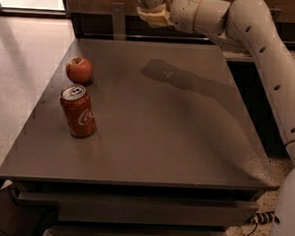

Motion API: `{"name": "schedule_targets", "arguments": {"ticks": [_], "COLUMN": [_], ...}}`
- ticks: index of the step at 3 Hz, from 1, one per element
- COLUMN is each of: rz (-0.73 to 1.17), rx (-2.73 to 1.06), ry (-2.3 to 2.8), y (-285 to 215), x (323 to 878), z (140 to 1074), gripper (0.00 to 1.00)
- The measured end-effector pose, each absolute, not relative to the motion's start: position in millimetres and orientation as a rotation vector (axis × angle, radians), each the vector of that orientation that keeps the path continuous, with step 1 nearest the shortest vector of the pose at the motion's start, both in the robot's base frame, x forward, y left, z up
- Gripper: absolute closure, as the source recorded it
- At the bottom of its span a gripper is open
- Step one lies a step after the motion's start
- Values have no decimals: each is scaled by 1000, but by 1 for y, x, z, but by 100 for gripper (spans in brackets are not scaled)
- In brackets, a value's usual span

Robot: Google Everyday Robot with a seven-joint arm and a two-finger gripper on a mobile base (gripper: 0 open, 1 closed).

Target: Place 7up can upright

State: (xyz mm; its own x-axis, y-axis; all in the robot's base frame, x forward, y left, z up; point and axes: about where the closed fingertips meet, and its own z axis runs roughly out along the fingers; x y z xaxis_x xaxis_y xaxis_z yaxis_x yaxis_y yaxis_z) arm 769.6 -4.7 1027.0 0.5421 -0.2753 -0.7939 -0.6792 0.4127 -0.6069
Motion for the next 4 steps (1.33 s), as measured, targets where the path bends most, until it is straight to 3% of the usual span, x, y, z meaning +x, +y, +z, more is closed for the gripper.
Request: {"name": "schedule_targets", "arguments": {"ticks": [1,4], "rz": [288,-115], "rx": [-1179,-1457], "ry": [984,674], "y": [-4,-14], "x": [770,754], "z": [1024,1005], "gripper": [100,100]}}
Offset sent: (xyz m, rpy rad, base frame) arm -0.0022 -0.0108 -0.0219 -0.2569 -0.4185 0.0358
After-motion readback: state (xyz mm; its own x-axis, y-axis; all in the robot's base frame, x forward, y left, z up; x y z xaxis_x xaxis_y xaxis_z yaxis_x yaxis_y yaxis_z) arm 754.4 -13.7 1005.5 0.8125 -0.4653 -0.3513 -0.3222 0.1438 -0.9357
